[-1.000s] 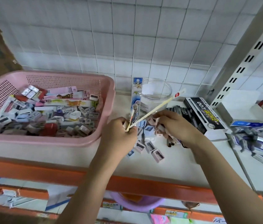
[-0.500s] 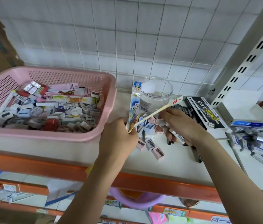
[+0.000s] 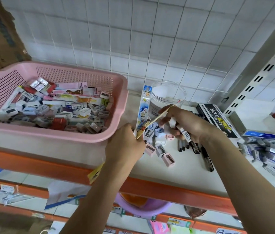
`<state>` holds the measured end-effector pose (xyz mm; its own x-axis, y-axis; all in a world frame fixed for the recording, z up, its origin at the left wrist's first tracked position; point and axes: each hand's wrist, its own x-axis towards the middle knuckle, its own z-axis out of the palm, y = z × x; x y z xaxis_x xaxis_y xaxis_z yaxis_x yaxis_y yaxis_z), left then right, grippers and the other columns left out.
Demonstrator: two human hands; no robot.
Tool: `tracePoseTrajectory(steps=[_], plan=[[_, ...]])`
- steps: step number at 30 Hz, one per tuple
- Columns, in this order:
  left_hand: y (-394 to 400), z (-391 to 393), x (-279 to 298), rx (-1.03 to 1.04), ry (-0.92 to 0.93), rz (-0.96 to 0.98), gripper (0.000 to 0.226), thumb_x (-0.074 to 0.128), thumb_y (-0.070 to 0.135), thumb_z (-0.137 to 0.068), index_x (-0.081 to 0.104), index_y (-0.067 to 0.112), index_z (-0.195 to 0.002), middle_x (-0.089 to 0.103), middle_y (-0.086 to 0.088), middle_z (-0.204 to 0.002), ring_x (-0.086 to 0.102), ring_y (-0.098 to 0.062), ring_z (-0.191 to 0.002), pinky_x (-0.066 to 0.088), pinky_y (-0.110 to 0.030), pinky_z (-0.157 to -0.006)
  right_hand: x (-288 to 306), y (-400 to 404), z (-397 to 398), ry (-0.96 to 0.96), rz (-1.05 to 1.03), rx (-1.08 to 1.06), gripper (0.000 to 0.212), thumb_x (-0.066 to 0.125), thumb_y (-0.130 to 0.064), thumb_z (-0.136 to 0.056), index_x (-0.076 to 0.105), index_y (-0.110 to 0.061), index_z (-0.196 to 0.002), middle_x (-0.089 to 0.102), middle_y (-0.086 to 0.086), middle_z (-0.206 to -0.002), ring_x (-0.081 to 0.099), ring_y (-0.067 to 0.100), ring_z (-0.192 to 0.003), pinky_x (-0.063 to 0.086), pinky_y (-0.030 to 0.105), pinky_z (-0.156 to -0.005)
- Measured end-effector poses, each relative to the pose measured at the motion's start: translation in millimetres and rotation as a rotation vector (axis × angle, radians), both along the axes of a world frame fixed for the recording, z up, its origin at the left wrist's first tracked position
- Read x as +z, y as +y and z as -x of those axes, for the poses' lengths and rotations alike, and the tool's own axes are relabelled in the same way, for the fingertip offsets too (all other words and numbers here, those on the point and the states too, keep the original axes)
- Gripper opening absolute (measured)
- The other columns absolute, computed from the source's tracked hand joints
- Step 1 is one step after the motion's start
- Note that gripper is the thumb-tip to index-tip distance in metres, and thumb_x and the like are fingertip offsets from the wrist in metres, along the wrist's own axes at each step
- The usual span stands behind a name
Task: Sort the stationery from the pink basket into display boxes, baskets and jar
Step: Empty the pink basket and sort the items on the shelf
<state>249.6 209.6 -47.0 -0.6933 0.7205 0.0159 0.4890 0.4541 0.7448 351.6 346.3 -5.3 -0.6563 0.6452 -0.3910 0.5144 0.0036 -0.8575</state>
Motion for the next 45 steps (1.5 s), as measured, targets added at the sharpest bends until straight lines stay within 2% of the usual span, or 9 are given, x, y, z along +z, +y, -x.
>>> tracePoseTrajectory(steps=[5,13,17,24,31,33,36,40,45], plan=[[0.6,0.6,-1.5,-0.009,0.017,-0.005,0.012,0.057,0.028,-0.087,0.05,0.02,-0.082,0.053,0.007,-0.068,0.056,-0.024,-0.073,0.041,-0.029,-0.065,-2.2,-1.7,-3.5,0.003,-0.013,-0.112,0.033,0.027,-0.014,-0.095,0.056,0.001,-0.101,0.066,0.008,-0.078,0.035,0.014,-0.039,0.029,0.016,-0.035],[-0.9,-1.8,1.5,-0.054,0.045,-0.022,0.014,0.058,0.026,-0.088,0.049,0.023,-0.078,0.05,0.009,-0.063,0.052,-0.019,-0.065,0.036,-0.027,-0.061,-17.7,-4.8,-35.5,0.007,-0.268,-0.215,0.029,0.048,-0.013,-0.091,0.058,-0.011,-0.063,0.046,0.0,-0.045,0.035,0.009,-0.033,0.024,0.018,-0.036],[-2.8,-1.3,3.4,-0.082,0.06,-0.01,0.014,0.058,0.027,-0.087,0.048,0.024,-0.077,0.051,0.007,-0.063,0.05,-0.013,-0.057,0.033,-0.027,-0.052,-23.0,-10.4,-49.0,-0.094,-0.382,-0.197,0.024,0.051,-0.018,-0.093,0.063,-0.009,-0.073,0.047,0.0,-0.05,0.033,0.012,-0.037,0.025,0.021,-0.038],[0.7,-2.0,8.3,-0.163,0.007,-0.017,0.014,0.06,0.027,-0.086,0.065,0.016,-0.081,0.059,0.005,-0.058,0.058,-0.016,-0.059,0.036,-0.024,-0.049,-24.7,-12.1,-70.6,0.598,0.643,-0.8,0.04,0.033,-0.03,-0.099,0.055,-0.007,-0.074,0.041,0.001,-0.047,0.033,0.008,-0.036,0.026,0.012,-0.033],[19.3,-30.9,27.6,-0.183,0.031,-0.066,0.013,0.06,0.028,-0.085,0.063,0.019,-0.076,0.061,0.004,-0.062,0.059,-0.017,-0.062,0.039,-0.024,-0.051,-21.2,-9.7,-119.8,0.877,0.99,-1.016,0.037,0.032,-0.024,-0.1,0.051,-0.001,-0.078,0.052,0.017,-0.074,0.048,0.017,-0.068,0.052,0.031,-0.044],[30.7,-46.2,31.0,-0.171,0.053,-0.077,0.015,0.06,0.028,-0.084,0.062,0.019,-0.072,0.059,0.003,-0.061,0.057,-0.019,-0.065,0.037,-0.026,-0.053,-12.8,-6.4,-133.9,0.887,0.937,-0.94,0.026,0.035,-0.015,-0.098,0.048,-0.001,-0.08,0.054,0.025,-0.082,0.053,0.025,-0.074,0.057,0.043,-0.052],[52.2,-80.0,33.0,-0.146,0.079,-0.091,0.017,0.06,0.03,-0.084,0.065,0.014,-0.078,0.063,-0.004,-0.067,0.058,-0.025,-0.072,0.04,-0.03,-0.06,-2.1,9.8,-160.9,0.892,0.723,-0.829,0.02,0.033,0.009,-0.093,0.047,0.0,-0.081,0.062,0.021,-0.058,0.064,0.026,-0.061,0.057,0.04,-0.07],[86.0,-148.1,35.5,-0.124,0.073,-0.099,0.019,0.06,0.032,-0.085,0.065,0.016,-0.077,0.062,-0.002,-0.066,0.059,-0.025,-0.072,0.037,-0.028,-0.057,-4.3,42.8,-218.1,0.764,0.462,-0.71,0.005,0.052,0.001,-0.091,0.056,-0.002,-0.093,0.062,0.01,-0.074,0.063,0.014,-0.057,0.053,0.017,-0.05],[124.8,-233.4,35.8,-0.106,0.028,-0.096,0.019,0.062,0.031,-0.084,0.063,0.015,-0.074,0.057,0.006,-0.057,0.057,-0.015,-0.062,0.032,-0.013,-0.043,-11.6,86.1,-305.1,0.296,-0.17,-0.59,0.023,0.071,-0.013,-0.082,0.059,-0.014,-0.101,0.055,-0.003,-0.06,0.043,0.006,-0.044,0.035,0.016,-0.046]])
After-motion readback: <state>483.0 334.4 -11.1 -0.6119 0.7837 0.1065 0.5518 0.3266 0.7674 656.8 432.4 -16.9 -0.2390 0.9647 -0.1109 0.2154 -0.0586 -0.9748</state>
